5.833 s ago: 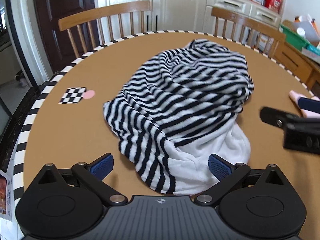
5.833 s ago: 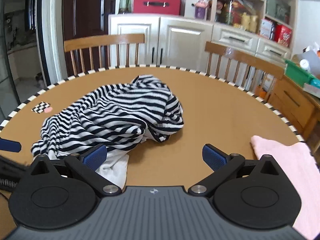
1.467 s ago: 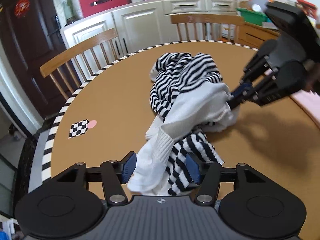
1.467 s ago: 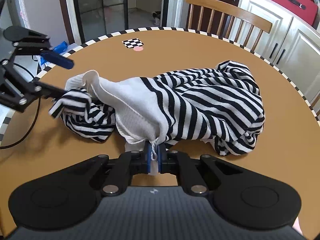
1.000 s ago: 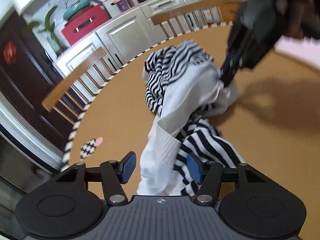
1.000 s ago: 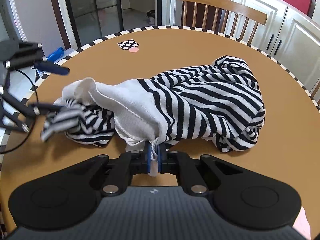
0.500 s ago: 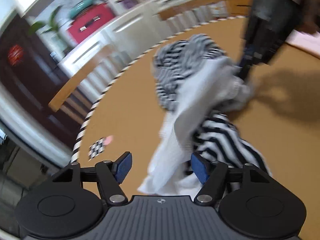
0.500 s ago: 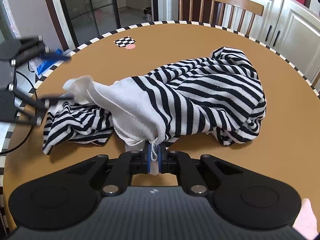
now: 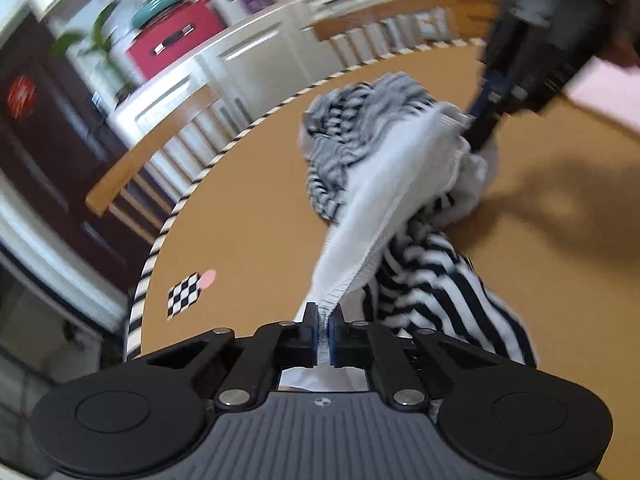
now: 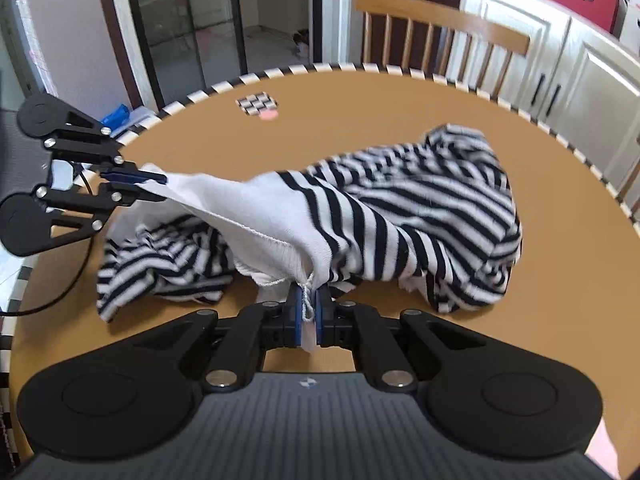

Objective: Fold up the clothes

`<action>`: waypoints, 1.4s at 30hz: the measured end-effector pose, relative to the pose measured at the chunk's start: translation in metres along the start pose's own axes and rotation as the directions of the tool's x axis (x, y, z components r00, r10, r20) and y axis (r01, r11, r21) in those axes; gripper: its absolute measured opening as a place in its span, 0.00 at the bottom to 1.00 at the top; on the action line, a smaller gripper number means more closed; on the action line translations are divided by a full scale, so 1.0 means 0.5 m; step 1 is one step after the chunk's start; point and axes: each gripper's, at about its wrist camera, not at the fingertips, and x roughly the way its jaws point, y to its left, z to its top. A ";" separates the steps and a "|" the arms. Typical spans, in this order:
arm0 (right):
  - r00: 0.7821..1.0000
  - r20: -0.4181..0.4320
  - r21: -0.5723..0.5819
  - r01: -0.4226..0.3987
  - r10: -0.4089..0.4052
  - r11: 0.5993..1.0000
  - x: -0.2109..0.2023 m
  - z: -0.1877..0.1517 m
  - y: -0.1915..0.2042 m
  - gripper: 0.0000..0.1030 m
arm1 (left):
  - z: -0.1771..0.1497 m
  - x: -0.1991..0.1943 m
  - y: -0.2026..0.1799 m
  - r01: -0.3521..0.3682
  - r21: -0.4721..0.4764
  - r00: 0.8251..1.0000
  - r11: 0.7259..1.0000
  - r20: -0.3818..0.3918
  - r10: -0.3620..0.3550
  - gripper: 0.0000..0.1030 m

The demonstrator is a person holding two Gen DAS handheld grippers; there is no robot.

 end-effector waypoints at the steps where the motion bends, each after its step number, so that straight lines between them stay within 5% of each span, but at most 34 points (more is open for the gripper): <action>1: 1.000 0.006 0.001 0.000 0.000 1.000 -0.013 0.007 0.002 0.06 | 0.008 -0.007 0.015 0.007 -0.040 1.000 0.999 -0.002 -0.007 0.05; 6: 0.999 0.032 0.021 -0.009 0.009 1.000 -0.093 0.054 0.010 0.06 | 0.065 -0.055 0.100 0.052 -0.185 0.999 0.981 0.009 -0.051 0.05; 14: 0.994 0.024 -0.050 0.106 -0.105 0.993 -0.226 0.103 0.047 0.06 | 0.148 -0.180 0.185 0.129 -0.250 0.983 0.960 0.157 -0.091 0.05; 21: 0.984 0.045 -0.073 0.176 -0.173 0.982 -0.331 0.113 0.090 0.06 | 0.211 -0.299 0.186 0.193 -0.222 0.953 0.956 0.275 -0.129 0.05; 27: 0.994 -0.015 0.150 0.114 -0.113 0.982 -0.301 0.049 0.089 0.06 | 0.191 -0.298 0.154 0.274 -0.236 0.948 0.932 0.232 -0.220 0.05; 30: 0.993 0.029 0.129 0.106 -0.110 0.986 -0.342 0.028 0.131 0.06 | 0.177 -0.328 0.141 0.278 -0.192 0.939 0.941 0.259 -0.224 0.05; 36: 0.974 0.175 0.122 0.124 -0.144 0.985 -0.513 0.097 0.163 0.06 | 0.221 -0.449 0.196 0.297 -0.191 0.901 0.936 0.382 -0.207 0.05; 42: 0.953 0.238 0.011 0.189 -0.186 0.982 -0.708 0.189 0.210 0.06 | 0.326 -0.669 0.253 0.234 -0.106 0.850 0.967 0.505 -0.150 0.05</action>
